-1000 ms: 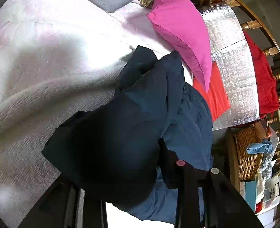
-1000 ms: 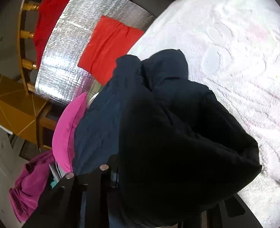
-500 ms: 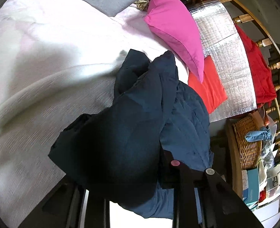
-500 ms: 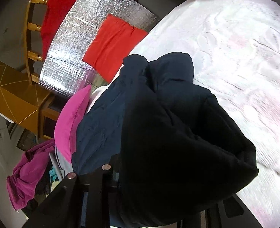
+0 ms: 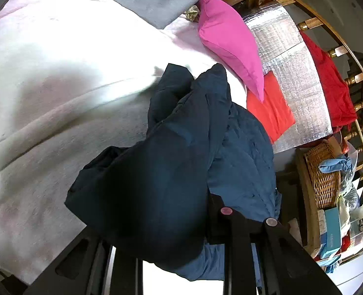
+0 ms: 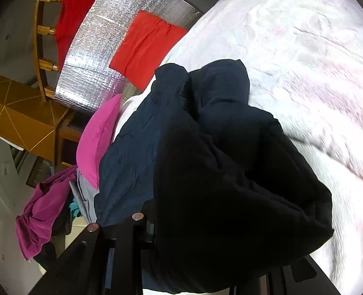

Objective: Fold large clothes

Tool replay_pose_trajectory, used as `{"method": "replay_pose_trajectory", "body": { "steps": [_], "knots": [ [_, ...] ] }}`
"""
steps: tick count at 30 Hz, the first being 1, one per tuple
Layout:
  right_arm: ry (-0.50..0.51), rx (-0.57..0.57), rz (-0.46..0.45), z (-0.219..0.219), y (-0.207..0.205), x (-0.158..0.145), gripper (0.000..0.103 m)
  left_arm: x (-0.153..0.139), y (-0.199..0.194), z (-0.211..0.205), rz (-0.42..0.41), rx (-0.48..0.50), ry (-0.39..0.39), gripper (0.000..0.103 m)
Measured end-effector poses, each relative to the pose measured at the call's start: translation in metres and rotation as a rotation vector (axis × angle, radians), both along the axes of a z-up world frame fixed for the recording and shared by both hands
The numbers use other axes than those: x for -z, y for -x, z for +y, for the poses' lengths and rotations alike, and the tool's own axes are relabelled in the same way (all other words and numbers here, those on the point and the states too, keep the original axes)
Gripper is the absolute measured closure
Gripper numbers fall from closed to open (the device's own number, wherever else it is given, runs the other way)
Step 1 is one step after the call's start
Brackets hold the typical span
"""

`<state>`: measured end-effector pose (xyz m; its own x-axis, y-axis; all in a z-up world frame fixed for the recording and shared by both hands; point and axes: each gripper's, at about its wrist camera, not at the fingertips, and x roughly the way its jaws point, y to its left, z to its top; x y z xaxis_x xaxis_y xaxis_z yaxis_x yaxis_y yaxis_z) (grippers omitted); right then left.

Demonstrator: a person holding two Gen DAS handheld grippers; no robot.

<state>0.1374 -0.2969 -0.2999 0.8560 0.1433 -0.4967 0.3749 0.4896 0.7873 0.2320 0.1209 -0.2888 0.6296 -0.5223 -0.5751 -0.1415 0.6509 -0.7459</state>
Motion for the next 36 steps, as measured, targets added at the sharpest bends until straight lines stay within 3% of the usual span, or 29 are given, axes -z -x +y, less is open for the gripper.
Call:
{"method": "replay_pose_trajectory", "body": {
  "steps": [5, 7, 9, 11, 14, 18, 20, 22, 27, 32, 36],
  "knots": [
    [-0.022, -0.022, 0.008, 0.002, 0.009, 0.009, 0.071, 0.003, -0.009, -0.002, 0.016, -0.001, -0.015, 0.076],
    [-0.064, -0.041, 0.005, -0.002, 0.009, 0.012, 0.071, 0.004, -0.012, -0.004, 0.028, 0.006, -0.039, 0.065],
    [-0.111, -0.057, 0.012, -0.006, 0.011, 0.015, 0.064, 0.005, -0.011, -0.002, 0.060, 0.002, -0.059, 0.055],
    [-0.123, -0.055, 0.033, -0.010, 0.018, 0.016, 0.049, 0.006, -0.009, 0.002, 0.086, 0.007, -0.044, 0.049],
    [-0.086, -0.086, 0.039, -0.012, 0.034, 0.010, 0.042, 0.000, 0.002, 0.011, 0.109, 0.011, -0.072, 0.045],
    [0.011, -0.123, 0.059, -0.017, 0.063, -0.008, 0.042, -0.025, 0.027, 0.020, 0.077, 0.017, -0.219, 0.044],
    [0.083, -0.133, 0.066, -0.019, 0.081, -0.021, 0.042, -0.048, 0.039, 0.021, 0.017, -0.001, -0.335, 0.043],
    [0.159, -0.139, 0.044, -0.018, 0.094, -0.038, 0.042, -0.074, 0.050, 0.014, -0.067, -0.022, -0.459, 0.034],
    [0.355, -0.173, -0.011, 0.002, 0.088, -0.082, 0.042, -0.107, 0.058, -0.028, -0.206, 0.036, -0.644, 0.025],
    [0.426, -0.218, 0.003, 0.022, 0.057, -0.088, 0.045, -0.102, 0.053, -0.072, -0.219, 0.122, -0.778, 0.023],
    [0.398, -0.230, 0.106, 0.019, 0.029, -0.058, 0.045, -0.078, 0.048, -0.093, -0.197, 0.180, -0.860, 0.022]
  ]
}}
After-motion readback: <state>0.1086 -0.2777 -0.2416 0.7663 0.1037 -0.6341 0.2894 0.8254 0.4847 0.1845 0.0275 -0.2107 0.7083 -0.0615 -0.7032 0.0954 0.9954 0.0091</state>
